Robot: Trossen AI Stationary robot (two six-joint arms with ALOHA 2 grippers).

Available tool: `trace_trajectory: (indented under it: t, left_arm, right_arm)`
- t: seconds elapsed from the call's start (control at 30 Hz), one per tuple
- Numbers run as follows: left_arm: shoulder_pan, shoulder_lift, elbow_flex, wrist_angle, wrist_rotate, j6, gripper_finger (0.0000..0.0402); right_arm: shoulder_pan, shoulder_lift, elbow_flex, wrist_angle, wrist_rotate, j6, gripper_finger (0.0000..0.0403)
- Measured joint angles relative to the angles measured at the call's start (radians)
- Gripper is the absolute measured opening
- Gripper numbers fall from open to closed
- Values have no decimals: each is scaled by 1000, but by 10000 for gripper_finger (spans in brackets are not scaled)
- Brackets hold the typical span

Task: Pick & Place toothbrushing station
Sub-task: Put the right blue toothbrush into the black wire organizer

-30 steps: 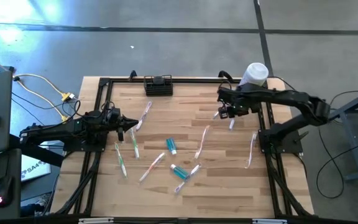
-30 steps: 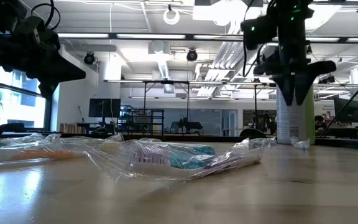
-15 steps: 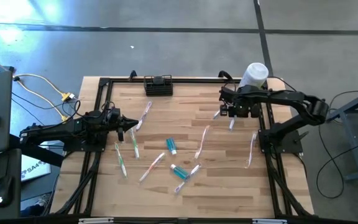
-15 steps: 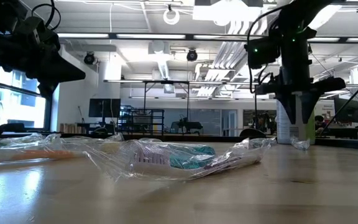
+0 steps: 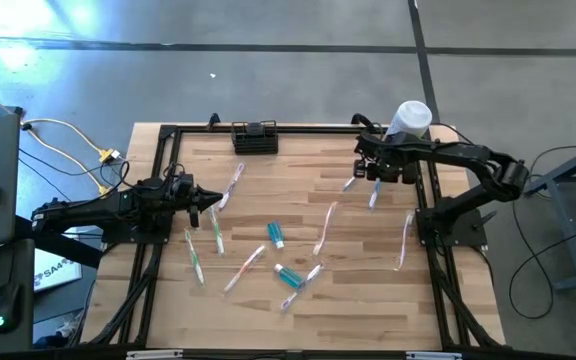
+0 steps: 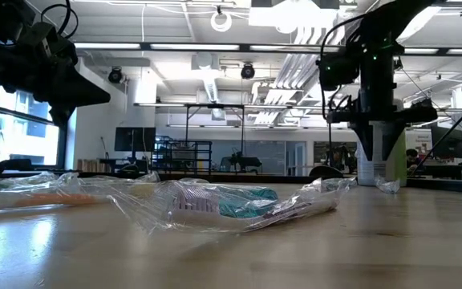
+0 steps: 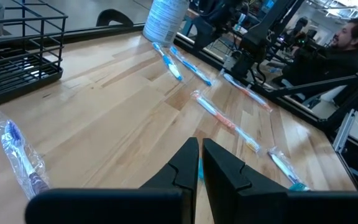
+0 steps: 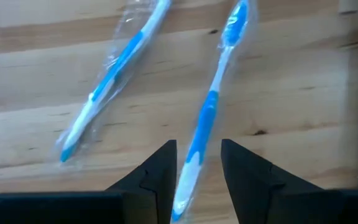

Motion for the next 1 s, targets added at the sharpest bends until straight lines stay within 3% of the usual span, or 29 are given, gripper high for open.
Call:
trace_trajectory:
  t: [0.23, 1.0]
  left_arm:
    - [0, 0, 0, -1, 8, 0, 22]
    - [0, 0, -2, -2, 39, -53, 22]
  right_arm:
    - [1, 1, -89, 108, 14, 23, 119]
    - [-10, 95, -92, 146, 29, 39, 119]
